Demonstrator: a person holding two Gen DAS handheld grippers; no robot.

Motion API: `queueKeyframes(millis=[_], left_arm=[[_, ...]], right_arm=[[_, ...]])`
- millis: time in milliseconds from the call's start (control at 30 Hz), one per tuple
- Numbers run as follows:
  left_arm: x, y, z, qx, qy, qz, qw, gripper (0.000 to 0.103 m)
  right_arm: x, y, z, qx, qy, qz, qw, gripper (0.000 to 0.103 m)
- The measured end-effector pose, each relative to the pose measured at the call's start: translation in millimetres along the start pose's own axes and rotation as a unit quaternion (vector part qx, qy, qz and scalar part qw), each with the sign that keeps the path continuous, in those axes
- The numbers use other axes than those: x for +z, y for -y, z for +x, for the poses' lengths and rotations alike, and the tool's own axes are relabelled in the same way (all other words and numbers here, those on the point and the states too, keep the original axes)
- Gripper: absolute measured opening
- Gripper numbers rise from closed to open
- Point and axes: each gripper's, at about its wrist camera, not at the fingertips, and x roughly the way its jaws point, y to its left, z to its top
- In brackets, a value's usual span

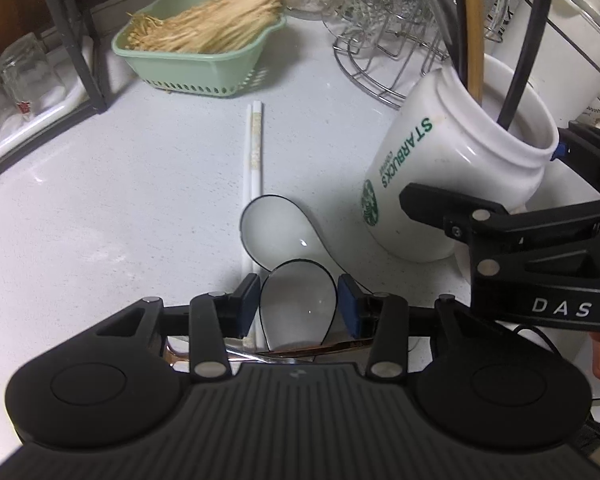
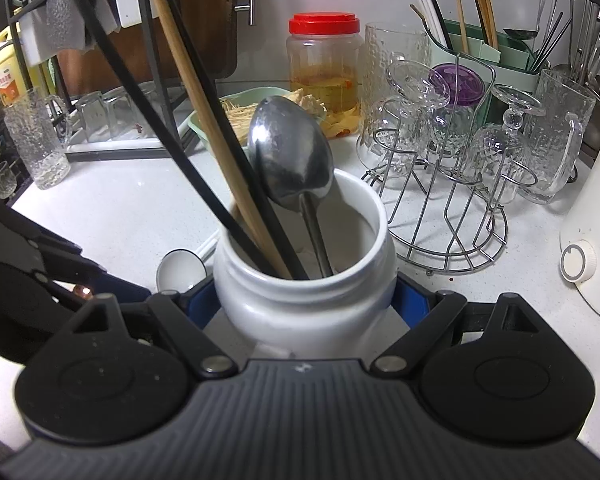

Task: Organize utensils
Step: 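Move the left gripper down to the white ceramic soup spoon, then close the left gripper around the white ceramic spoon's handle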

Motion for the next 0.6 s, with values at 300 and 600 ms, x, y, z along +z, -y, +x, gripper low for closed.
queueKeyframes(millis=[300,600], left_arm=[[-6.3,-18.7,-34.4,0.003,0.04,-0.051,0.9979,0.048],[-9.4,-24.1,-77.6,0.006,0.096,-0.077,0.9923,0.048]], right_arm=[[0.5,0.1,0.7,0.0,-0.001,0.001,1.0,0.091],[1.0,-2.4,1.2,-0.007,-0.002,0.006,1.0,0.091]])
